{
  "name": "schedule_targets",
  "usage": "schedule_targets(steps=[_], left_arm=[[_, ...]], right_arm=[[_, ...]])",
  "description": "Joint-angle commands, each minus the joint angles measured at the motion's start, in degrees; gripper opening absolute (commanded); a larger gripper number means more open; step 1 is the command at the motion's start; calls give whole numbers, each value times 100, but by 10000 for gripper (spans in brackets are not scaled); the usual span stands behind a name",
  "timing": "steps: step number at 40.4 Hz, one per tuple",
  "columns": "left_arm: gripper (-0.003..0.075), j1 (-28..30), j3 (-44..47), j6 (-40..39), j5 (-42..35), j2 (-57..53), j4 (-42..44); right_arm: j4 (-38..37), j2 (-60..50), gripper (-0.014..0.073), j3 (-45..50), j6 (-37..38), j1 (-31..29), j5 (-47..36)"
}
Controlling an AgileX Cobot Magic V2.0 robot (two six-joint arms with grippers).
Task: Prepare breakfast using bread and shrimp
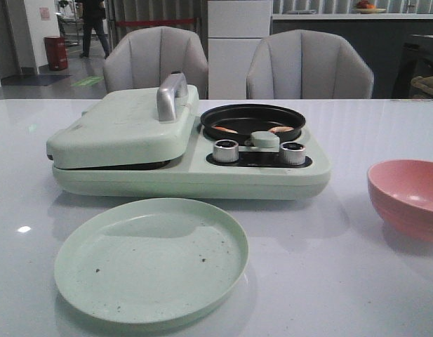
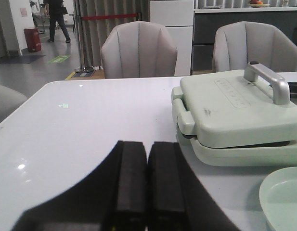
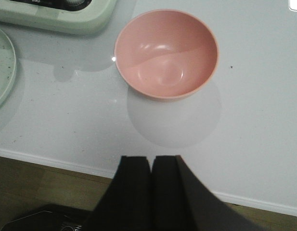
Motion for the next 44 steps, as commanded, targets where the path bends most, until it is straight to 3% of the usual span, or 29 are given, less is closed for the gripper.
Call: schedule_targets(steps=[1, 21, 33, 44], left_arm=[[101, 10, 49, -70, -509, -124, 6], [101, 10, 49, -70, -509, -124, 6], [101, 10, 49, -70, -509, -124, 6], [101, 10, 49, -70, -509, -124, 6]], right_arm=[[-34, -3, 52, -143, -8, 0, -365], [-113, -181, 52, -95, -86, -28, -489], [-171, -1658, 52, 1569, -86, -640, -3583], [-166, -3152, 52, 3116, -81, -688, -5073]])
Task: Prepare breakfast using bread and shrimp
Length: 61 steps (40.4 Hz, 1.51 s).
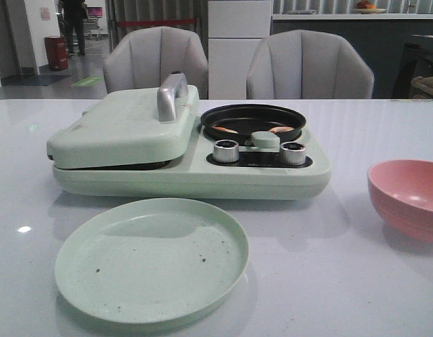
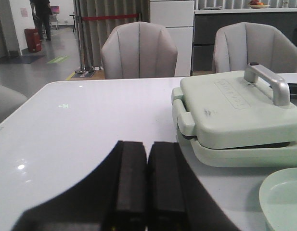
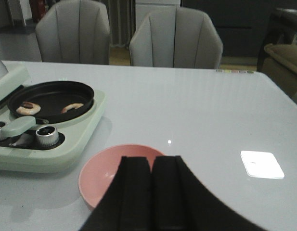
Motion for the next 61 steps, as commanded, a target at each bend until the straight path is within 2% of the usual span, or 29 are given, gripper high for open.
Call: schedule_targets(steps=[1, 9, 61], left_arm=[[101, 10, 49, -46, -496, -124, 6], [101, 10, 49, -46, -496, -124, 6], [101, 60, 49, -46, -474, -126, 6]], right_arm=[[-37, -252, 52, 213, -49, -41, -1030], [138, -555, 52, 676, -43, -45, -1261], [171, -561, 52, 663, -50, -45, -1090]])
